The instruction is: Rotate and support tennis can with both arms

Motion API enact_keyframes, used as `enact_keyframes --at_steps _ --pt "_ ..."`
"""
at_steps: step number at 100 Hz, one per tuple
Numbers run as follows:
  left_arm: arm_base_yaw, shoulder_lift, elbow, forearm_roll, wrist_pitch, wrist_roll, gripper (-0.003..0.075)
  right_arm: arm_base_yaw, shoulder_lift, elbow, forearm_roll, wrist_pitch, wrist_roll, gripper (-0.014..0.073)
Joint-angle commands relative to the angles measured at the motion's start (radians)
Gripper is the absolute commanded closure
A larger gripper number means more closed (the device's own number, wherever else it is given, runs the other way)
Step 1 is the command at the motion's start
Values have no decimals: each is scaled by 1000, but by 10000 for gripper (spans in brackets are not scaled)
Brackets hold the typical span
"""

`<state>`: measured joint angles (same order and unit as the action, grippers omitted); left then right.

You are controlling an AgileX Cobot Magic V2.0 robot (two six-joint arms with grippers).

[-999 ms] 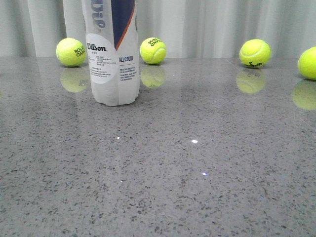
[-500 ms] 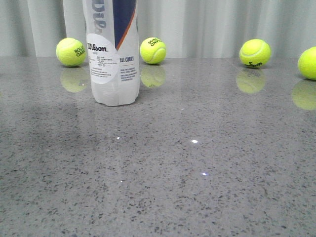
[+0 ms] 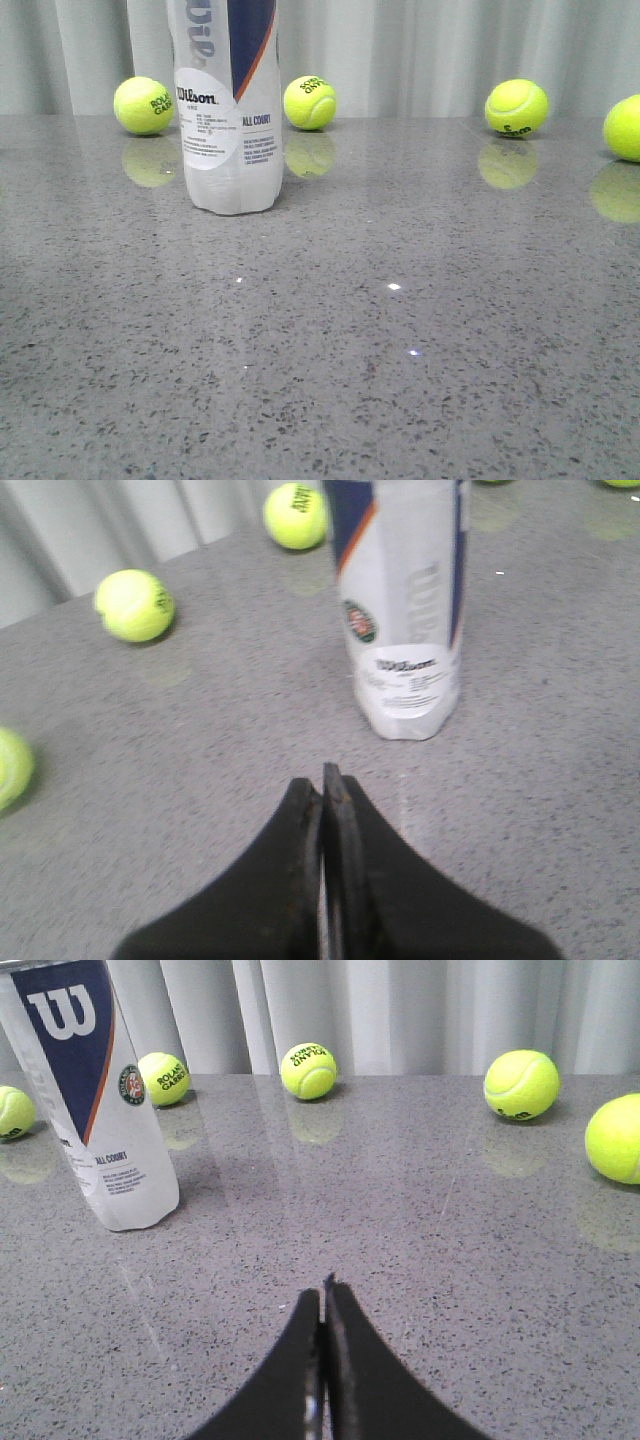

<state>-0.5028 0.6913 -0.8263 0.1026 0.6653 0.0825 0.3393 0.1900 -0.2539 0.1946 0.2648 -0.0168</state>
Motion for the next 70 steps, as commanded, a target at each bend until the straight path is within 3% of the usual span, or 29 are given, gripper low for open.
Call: enact_keyframes --at_steps 1,36,70 --pt "39 -55 15 9 -92 -16 739 -7 9 -27 4 -87 -4 663" --pt "255 -333 368 7 -467 -26 739 -7 9 -27 4 -87 -4 663" --pt "391 -639 690 -40 -494 -96 739 -7 9 -27 4 -87 -4 663"
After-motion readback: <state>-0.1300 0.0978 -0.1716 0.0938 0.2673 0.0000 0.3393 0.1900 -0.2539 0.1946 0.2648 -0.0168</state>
